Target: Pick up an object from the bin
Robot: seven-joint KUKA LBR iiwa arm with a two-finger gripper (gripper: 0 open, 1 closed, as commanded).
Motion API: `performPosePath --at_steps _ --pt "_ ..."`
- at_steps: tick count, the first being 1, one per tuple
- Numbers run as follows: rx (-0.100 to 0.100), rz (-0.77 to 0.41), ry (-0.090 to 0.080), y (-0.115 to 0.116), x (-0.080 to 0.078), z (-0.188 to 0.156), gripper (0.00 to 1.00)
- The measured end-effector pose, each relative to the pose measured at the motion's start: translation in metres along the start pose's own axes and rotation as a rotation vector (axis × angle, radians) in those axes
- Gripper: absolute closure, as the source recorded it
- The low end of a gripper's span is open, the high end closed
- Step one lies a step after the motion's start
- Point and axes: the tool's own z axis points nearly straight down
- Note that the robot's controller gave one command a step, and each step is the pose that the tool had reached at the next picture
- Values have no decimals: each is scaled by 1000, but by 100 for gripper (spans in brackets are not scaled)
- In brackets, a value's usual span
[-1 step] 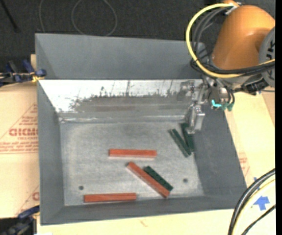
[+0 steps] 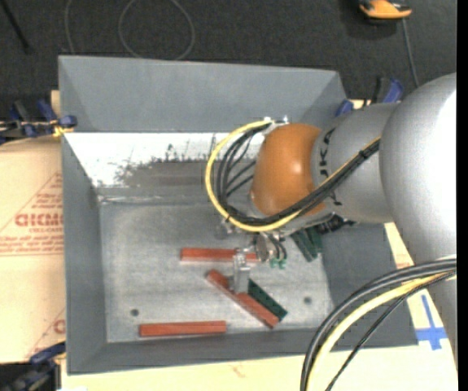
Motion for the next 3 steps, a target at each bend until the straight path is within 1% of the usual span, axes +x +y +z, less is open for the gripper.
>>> performPosePath --at_steps 1,2,3 --pt "2 -240 -10 15 -5 -34 0" --pt "2 -67 -11 1 -5 -56 0" --pt "0 162 -4 -10 -4 -3 0"
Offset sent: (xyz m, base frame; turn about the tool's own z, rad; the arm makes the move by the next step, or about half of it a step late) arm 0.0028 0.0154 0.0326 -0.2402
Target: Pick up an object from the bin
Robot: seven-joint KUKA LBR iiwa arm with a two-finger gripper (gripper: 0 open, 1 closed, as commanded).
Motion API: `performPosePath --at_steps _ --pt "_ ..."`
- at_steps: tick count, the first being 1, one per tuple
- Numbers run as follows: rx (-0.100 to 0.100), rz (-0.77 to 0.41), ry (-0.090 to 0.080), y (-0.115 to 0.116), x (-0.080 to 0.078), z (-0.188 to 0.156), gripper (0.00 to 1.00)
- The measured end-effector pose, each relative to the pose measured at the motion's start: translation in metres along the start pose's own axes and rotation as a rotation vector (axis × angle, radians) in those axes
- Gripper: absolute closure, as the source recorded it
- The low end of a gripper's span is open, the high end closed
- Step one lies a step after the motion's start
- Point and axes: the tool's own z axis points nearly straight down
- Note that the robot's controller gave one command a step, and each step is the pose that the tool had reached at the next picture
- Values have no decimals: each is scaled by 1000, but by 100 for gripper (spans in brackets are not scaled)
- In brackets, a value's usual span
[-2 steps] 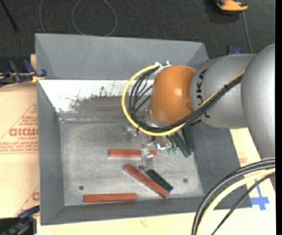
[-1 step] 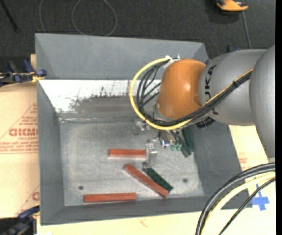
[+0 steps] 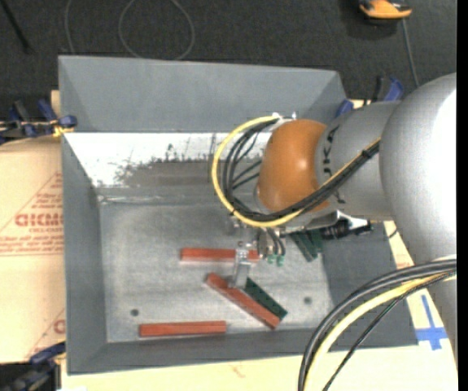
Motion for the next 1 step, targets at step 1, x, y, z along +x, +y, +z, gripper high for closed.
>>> performPosePath --at_steps 1 --pt "1 -2 -3 -1 -1 -1 0"
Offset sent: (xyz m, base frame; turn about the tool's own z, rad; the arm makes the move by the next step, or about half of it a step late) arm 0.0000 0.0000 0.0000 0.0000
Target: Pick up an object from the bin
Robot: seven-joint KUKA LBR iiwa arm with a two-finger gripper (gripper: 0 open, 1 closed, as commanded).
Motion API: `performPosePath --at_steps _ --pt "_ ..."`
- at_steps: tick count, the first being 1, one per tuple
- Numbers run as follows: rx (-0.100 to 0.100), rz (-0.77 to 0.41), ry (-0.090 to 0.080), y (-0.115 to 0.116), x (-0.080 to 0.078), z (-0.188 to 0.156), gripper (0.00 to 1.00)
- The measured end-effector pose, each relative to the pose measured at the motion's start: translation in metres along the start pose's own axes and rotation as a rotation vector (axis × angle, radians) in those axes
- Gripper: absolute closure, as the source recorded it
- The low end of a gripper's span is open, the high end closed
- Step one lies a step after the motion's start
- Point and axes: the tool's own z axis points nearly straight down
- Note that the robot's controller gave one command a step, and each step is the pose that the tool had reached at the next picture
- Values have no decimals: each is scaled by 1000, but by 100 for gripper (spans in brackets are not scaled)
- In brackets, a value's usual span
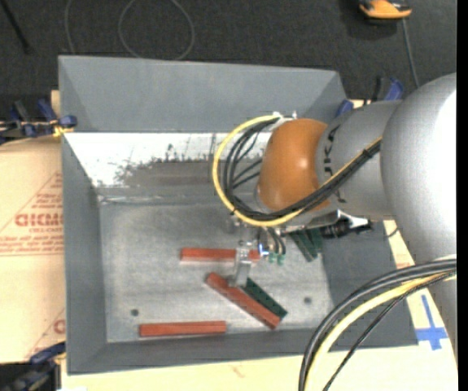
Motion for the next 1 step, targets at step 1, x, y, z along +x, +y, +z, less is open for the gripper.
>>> performPosePath --at_steps 1 --pt "0 -2 -2 0 -1 0 100"
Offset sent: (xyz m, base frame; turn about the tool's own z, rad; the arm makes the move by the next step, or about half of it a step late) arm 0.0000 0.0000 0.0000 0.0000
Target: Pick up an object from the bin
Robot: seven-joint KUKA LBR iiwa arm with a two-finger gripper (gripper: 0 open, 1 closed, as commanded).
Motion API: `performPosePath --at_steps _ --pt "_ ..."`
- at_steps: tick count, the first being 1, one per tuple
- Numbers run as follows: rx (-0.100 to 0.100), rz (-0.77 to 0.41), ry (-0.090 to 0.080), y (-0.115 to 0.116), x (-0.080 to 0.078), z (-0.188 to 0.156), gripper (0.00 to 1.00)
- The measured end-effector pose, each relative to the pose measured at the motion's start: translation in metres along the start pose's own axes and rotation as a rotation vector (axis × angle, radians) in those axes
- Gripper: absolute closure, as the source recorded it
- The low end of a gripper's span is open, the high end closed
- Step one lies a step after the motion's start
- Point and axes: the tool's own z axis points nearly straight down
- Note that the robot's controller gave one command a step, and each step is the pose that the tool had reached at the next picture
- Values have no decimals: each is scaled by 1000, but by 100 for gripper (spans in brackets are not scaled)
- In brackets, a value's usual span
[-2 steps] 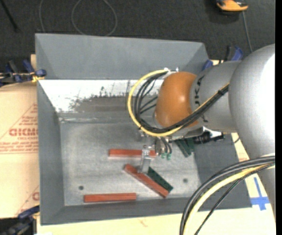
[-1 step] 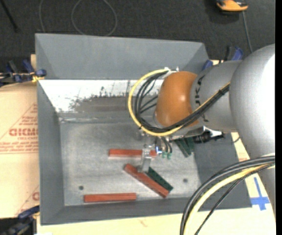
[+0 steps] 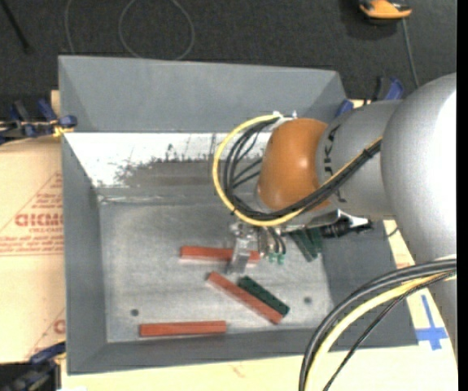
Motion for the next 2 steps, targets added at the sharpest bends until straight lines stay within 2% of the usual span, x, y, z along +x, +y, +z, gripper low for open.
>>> performPosePath --at_steps 1,2 --pt "1 -1 0 -1 -1 -1 100" --pt "-1 -3 -3 -1 -4 -56 100"
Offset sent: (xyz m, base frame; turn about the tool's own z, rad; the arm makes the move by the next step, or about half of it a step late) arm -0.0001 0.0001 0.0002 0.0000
